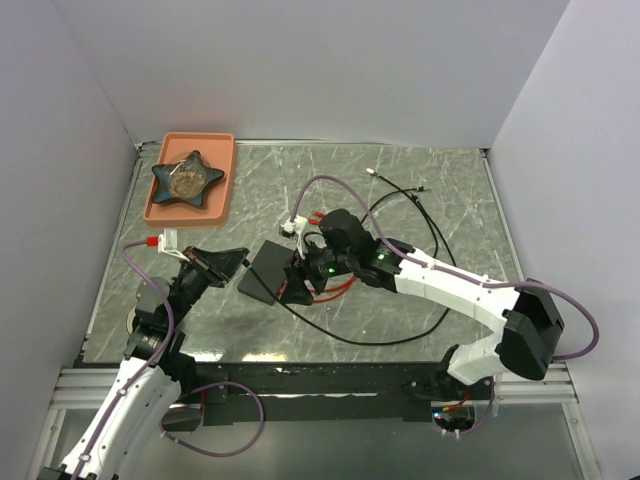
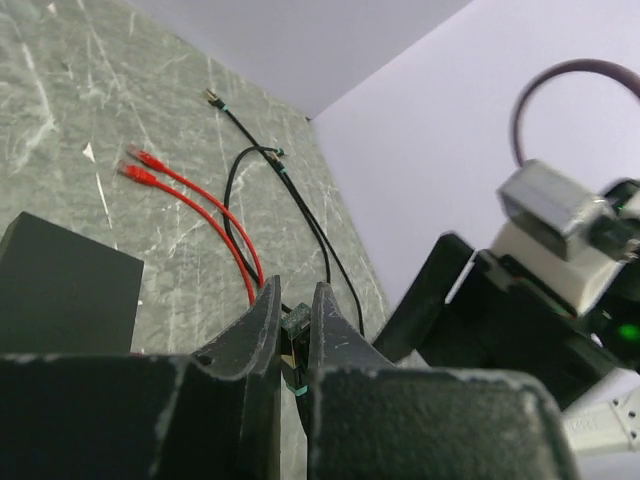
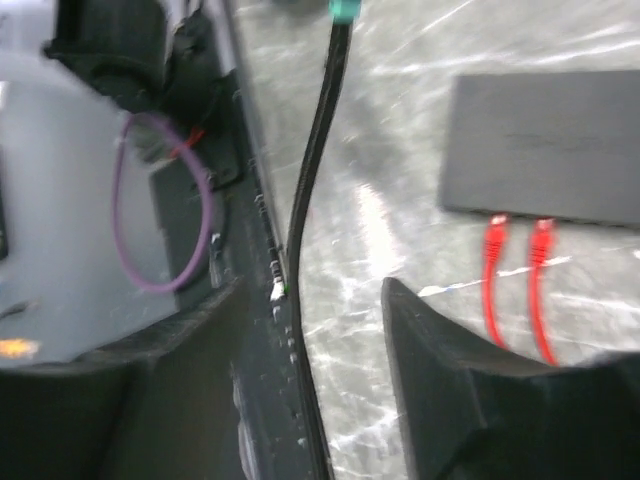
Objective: Insert the plug into the switch port
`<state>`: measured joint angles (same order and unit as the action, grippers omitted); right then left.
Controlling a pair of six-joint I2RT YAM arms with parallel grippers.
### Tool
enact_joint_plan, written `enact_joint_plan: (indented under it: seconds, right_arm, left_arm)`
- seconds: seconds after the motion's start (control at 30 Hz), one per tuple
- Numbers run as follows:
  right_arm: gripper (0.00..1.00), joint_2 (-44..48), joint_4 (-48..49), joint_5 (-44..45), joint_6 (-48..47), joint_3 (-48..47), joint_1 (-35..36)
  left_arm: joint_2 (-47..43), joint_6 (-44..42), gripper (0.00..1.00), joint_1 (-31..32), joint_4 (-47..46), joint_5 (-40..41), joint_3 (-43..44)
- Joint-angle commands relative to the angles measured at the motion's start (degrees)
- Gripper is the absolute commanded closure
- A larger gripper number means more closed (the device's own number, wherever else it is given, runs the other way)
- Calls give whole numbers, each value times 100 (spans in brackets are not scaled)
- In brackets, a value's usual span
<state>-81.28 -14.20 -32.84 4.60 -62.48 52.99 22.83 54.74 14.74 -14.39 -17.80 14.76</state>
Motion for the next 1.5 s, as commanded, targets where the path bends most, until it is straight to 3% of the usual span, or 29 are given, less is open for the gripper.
enact_joint_plan:
  seconds: [0.0, 0.07, 0.3, 0.4, 0.63, 1.03, 1.23, 1.3, 1.33, 1.37, 1.47]
  right_arm:
    - [12, 367, -12, 1594, -73, -589, 307]
    - [1, 209, -83, 2286, -170, -852, 545]
    - [1, -845, -514, 4063, -276, -1960, 1239]
    - [1, -1433, -610, 4443, -258, -2382, 1398]
    - [6, -1953, -708, 4866, -179, -2954, 1574]
    - [13, -1699, -207, 4884, -108, -2621, 1627]
    - [24, -1743, -75, 4787, -38, -2594, 1627]
    - [31, -1786, -48, 4769, -21, -2611, 1627]
    - [42, -1804, -57, 4769, 14, -2638, 1627]
    - [48, -1830, -48, 4761, 15, -2647, 1635]
    - [54, -1901, -22, 4726, 58, -2717, 1635]
  left_arm:
    - [116, 308, 99, -15, 532, 365, 474]
    - [213, 370, 99, -15, 718, 488, 553]
    - [170, 809, 99, -15, 1289, 945, 616]
    - [12, 863, 99, -15, 1395, 1077, 606]
    - [2, 810, 99, -15, 1641, 1147, 712]
    - [73, 819, 99, -15, 1519, 1077, 651]
    - [108, 828, 99, -15, 1483, 1016, 624]
    - [134, 819, 99, -15, 1483, 981, 615]
    - [125, 828, 99, -15, 1483, 972, 607]
    - [134, 819, 99, -15, 1335, 972, 607]
    - [116, 819, 99, -15, 1360, 980, 615]
